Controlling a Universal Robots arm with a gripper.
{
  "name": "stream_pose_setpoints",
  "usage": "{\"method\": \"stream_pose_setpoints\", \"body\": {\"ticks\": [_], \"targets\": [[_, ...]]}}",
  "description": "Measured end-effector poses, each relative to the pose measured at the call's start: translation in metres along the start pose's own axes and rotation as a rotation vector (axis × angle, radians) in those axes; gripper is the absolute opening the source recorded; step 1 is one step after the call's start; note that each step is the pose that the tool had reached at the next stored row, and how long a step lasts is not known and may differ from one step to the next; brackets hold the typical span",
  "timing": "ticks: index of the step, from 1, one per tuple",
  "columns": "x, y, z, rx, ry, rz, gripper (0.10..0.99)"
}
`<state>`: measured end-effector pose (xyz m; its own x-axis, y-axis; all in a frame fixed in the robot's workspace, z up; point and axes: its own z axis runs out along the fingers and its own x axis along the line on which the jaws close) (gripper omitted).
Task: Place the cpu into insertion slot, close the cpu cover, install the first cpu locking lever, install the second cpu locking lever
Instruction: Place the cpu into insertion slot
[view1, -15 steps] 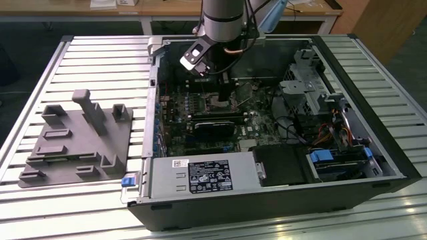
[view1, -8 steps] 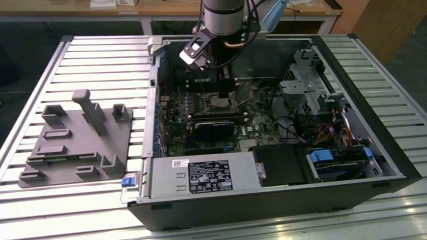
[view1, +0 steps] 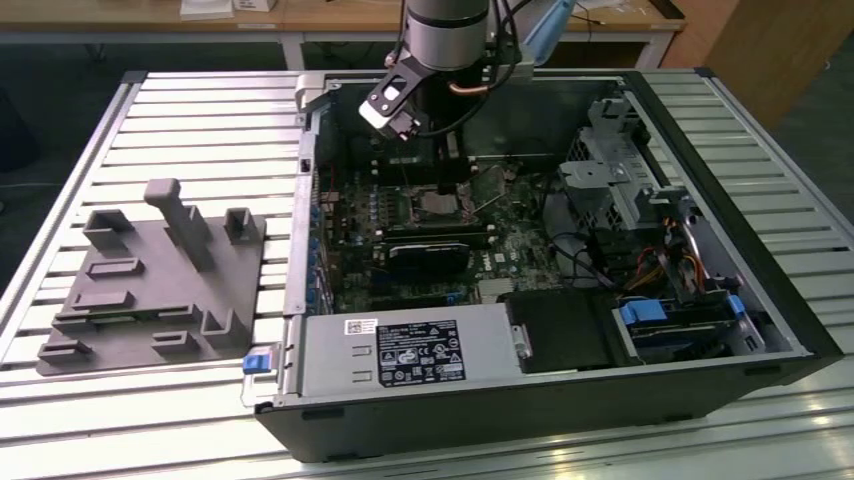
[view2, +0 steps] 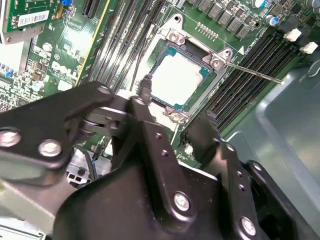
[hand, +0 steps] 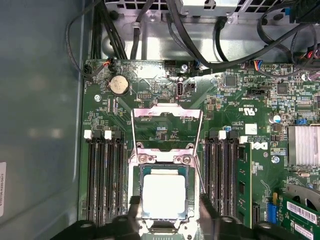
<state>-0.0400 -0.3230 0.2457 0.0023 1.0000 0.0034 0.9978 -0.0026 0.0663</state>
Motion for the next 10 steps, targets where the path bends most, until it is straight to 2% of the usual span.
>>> {"method": "stream_pose_setpoints", "body": {"ticks": [1, 2, 4, 5, 7, 8, 10], "targets": [[0.0, 0.0, 0.0, 0.0, 0.0, 0.0, 0.533], [0.0, 0.0, 0.0, 0.0, -0.0001, 0.0, 0.533], [0.0, 0.0, 0.0, 0.0, -0.0001, 0.0, 0.412], [0.0, 0.0, 0.0, 0.0, -0.0001, 0.0, 0.412], [0.0, 0.0, 0.0, 0.0, -0.0002, 0.0, 0.298], [0.0, 0.0, 0.0, 0.0, -0.0002, 0.0, 0.298], [0.0, 0.0, 0.0, 0.0, -0.0002, 0.0, 0.18]]}}
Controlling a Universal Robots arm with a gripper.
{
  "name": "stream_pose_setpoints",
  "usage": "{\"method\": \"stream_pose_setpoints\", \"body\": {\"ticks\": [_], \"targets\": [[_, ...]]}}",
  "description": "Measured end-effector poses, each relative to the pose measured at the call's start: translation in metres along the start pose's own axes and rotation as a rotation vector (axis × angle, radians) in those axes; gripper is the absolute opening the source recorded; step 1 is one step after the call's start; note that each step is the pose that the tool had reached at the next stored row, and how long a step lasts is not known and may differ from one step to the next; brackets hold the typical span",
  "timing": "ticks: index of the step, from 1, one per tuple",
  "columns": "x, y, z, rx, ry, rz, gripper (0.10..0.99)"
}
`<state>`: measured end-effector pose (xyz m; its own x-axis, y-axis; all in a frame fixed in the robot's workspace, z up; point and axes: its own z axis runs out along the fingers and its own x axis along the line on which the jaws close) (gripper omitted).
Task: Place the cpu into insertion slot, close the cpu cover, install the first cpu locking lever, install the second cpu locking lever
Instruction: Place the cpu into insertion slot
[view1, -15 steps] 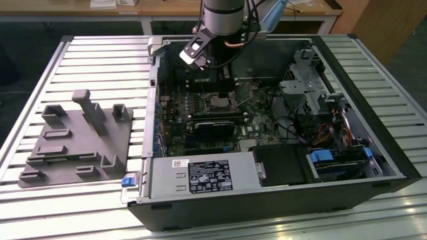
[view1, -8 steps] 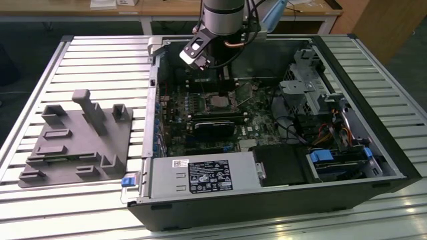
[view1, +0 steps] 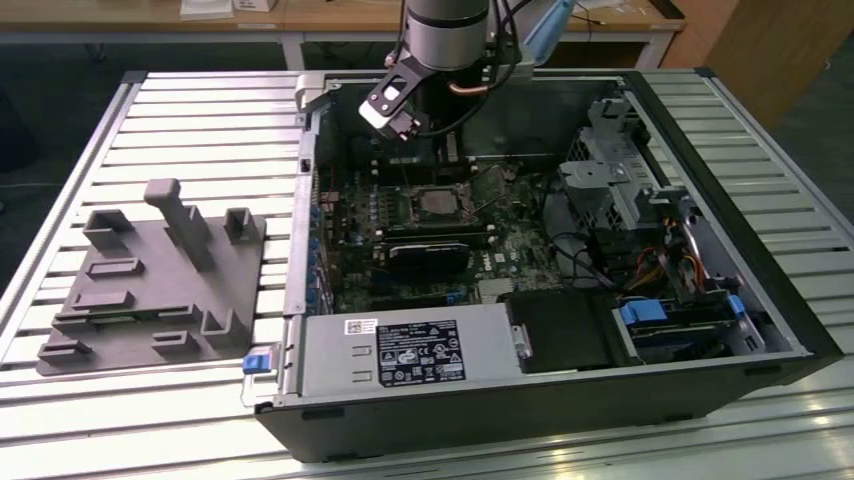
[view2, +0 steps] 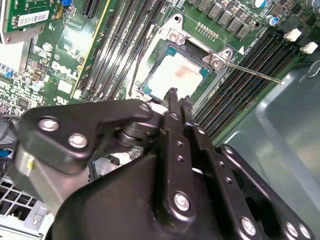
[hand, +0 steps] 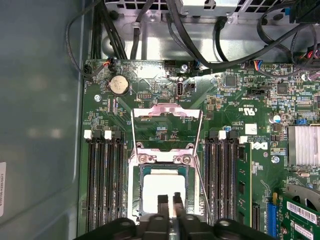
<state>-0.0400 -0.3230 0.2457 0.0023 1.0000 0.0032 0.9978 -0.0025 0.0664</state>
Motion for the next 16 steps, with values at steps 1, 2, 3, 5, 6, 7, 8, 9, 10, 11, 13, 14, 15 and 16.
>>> {"method": "stream_pose_setpoints", "body": {"ticks": [1, 2, 3, 5, 6, 7, 8, 9, 10, 11, 13, 14, 15, 16], "targets": [[0.0, 0.0, 0.0, 0.0, 0.0, 0.0, 0.18], [0.0, 0.0, 0.0, 0.0, 0.0, 0.0, 0.122], [0.0, 0.0, 0.0, 0.0, -0.0001, 0.0, 0.106], [0.0, 0.0, 0.0, 0.0, -0.0001, 0.0, 0.106], [0.0, 0.0, 0.0, 0.0, -0.0001, 0.0, 0.106], [0.0, 0.0, 0.0, 0.0, -0.0001, 0.0, 0.106], [0.0, 0.0, 0.0, 0.0, -0.0002, 0.0, 0.106], [0.0, 0.0, -0.0002, 0.0, -0.0004, 0.0, 0.106], [0.0, 0.0001, -0.0011, 0.0, -0.0005, 0.0, 0.106], [0.0, 0.0002, -0.0027, 0.0, -0.0003, 0.0, 0.106], [0.0, 0.0004, -0.0065, 0.0, -0.0004, 0.0, 0.106], [0.0, 0.0006, -0.0087, 0.0, -0.0005, 0.0, 0.106], [0.0, 0.0007, -0.011, 0.0, -0.0007, 0.0, 0.106], [0.0, 0.0009, -0.0128, 0.0, -0.001, 0.0, 0.106]]}}
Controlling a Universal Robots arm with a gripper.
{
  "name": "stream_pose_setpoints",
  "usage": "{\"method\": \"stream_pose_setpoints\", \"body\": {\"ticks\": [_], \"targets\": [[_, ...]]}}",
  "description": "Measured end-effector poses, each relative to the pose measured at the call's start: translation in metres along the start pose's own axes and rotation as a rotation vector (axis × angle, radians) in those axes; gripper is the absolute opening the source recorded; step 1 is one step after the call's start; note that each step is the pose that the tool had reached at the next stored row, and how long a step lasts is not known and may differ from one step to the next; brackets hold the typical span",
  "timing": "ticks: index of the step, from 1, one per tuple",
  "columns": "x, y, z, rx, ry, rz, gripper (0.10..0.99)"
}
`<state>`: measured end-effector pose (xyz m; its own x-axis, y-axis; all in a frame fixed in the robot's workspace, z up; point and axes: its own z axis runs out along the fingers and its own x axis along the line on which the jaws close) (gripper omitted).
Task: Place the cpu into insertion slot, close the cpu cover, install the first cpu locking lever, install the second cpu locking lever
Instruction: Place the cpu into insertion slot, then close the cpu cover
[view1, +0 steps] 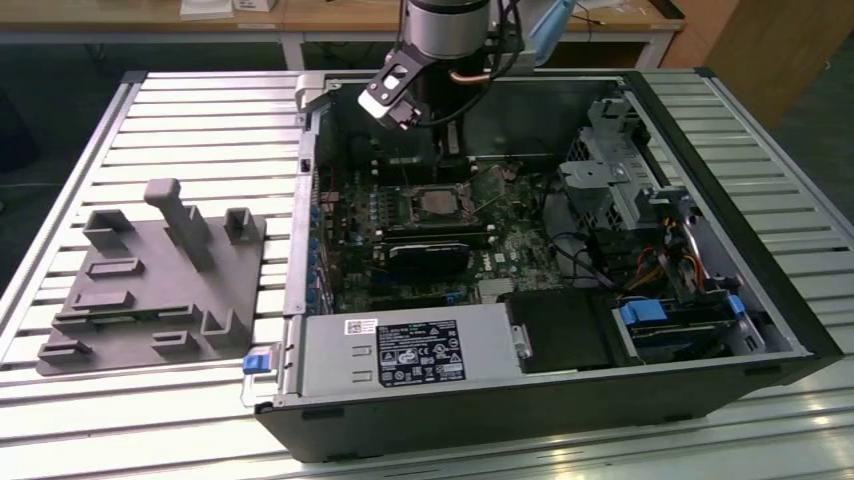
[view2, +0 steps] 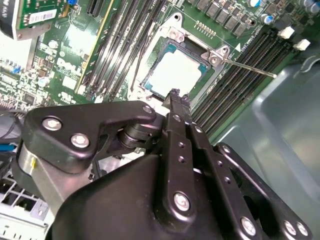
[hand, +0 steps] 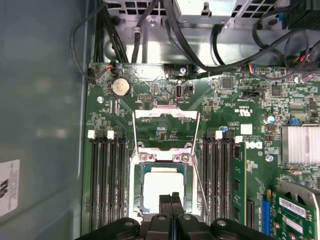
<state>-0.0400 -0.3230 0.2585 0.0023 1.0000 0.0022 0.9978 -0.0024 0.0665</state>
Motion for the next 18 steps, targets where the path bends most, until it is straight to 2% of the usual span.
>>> {"method": "stream_pose_setpoints", "body": {"ticks": [18], "targets": [[0.0, 0.0002, -0.0024, 0.0, -0.0005, 0.0, 0.106]]}}
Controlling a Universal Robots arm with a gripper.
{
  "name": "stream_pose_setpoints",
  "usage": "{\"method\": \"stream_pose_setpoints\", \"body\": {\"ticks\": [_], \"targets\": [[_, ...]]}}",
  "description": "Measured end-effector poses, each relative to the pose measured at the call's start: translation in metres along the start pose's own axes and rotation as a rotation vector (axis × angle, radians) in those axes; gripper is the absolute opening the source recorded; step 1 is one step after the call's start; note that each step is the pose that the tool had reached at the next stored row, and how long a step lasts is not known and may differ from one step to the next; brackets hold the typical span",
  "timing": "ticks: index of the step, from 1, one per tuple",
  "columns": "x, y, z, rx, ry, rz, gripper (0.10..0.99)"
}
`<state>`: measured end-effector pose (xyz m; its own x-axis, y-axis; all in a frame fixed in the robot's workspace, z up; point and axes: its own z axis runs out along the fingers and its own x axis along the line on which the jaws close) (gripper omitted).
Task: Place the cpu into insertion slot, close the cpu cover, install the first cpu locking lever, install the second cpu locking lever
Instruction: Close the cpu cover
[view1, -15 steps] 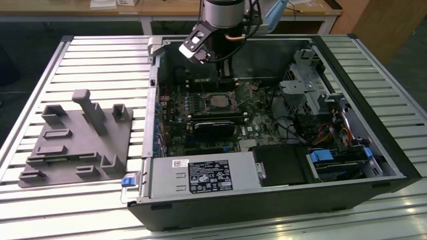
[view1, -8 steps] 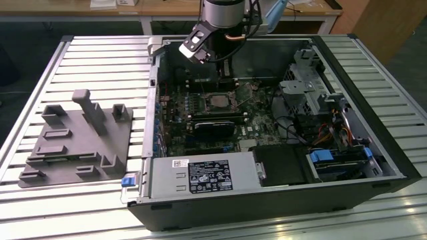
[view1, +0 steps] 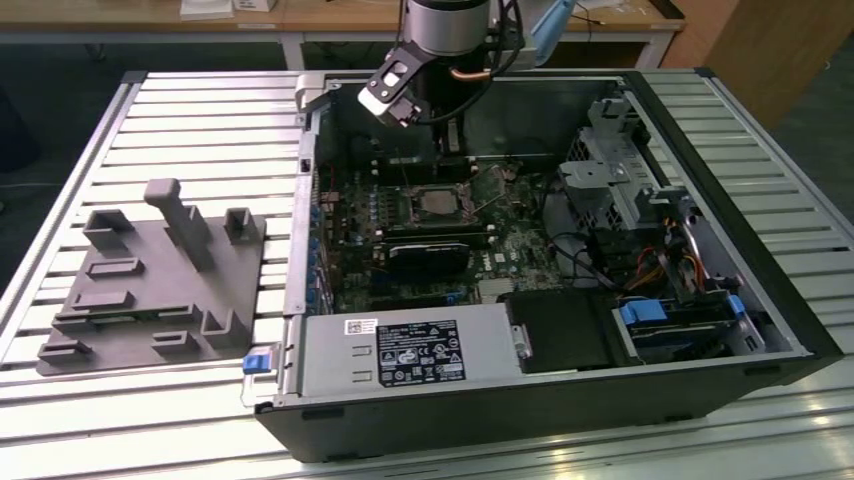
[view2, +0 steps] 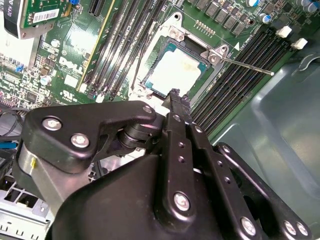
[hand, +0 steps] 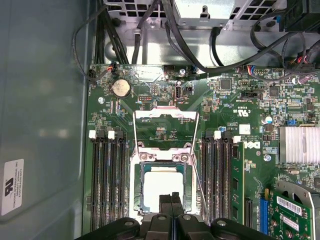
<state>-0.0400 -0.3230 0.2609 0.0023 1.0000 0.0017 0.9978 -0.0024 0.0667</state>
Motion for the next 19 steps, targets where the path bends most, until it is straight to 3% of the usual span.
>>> {"method": "stream_pose_setpoints", "body": {"ticks": [4, 7, 19], "targets": [[0.0, 0.0009, -0.0001, 0.0, -0.0002, 0.0, 0.106], [0.0, 0.0059, 0.0003, 0.0, 0.0, 0.0, 0.106], [0.0001, 0.0489, 0.0032, 0.0, 0.0, 0.0, 0.106]]}}
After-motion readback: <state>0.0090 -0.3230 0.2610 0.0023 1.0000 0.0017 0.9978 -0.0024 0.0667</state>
